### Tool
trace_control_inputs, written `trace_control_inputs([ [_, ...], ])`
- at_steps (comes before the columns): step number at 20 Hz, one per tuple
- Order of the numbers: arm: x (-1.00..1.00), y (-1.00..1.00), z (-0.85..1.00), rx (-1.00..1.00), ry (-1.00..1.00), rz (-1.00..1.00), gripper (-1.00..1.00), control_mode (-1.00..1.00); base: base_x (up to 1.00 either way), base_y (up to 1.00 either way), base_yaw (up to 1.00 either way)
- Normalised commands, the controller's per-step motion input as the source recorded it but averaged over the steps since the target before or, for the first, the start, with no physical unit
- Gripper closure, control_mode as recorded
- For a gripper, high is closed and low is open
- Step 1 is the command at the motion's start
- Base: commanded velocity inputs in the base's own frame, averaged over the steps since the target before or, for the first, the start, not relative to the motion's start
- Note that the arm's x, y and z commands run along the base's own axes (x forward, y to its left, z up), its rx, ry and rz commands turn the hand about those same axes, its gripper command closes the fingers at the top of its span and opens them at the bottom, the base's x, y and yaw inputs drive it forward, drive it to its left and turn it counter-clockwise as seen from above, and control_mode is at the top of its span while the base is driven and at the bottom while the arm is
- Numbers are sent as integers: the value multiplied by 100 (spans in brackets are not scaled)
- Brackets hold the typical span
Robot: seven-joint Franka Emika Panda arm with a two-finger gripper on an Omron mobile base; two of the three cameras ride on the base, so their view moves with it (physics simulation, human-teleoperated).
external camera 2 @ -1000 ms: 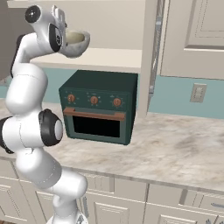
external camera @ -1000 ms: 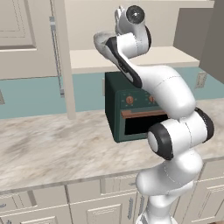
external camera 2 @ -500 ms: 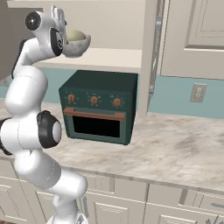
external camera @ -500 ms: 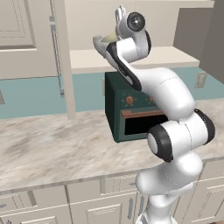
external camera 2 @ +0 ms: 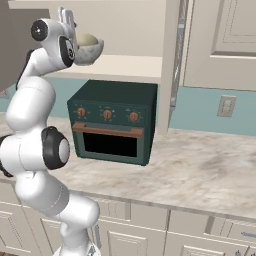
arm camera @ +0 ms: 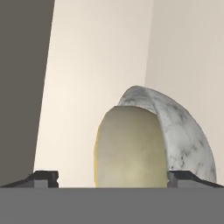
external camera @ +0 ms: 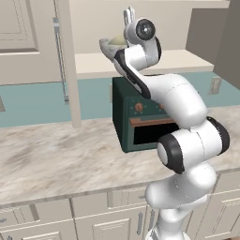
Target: Pick up the bowls on the counter and stack them on top of one another in the open cabinet. Place the smaller bowl on top of the larger bowl.
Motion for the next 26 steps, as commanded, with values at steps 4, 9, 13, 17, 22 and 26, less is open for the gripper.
trace_control_inputs([
  [4,-21,0,42,2,-5,0,-100,-100,0,0,0],
  [9,-21,0,48,2,-3,-1,-100,-100,0,0,0],
  [13,-25,0,48,2,-3,0,-100,-100,0,0,0],
  [17,-34,-1,53,5,-1,0,-100,-100,0,0,0],
  [22,-52,-2,42,3,-6,-1,-100,-100,0,0,0],
  [26,-43,0,12,-2,-19,0,-100,-100,0,0,0],
])
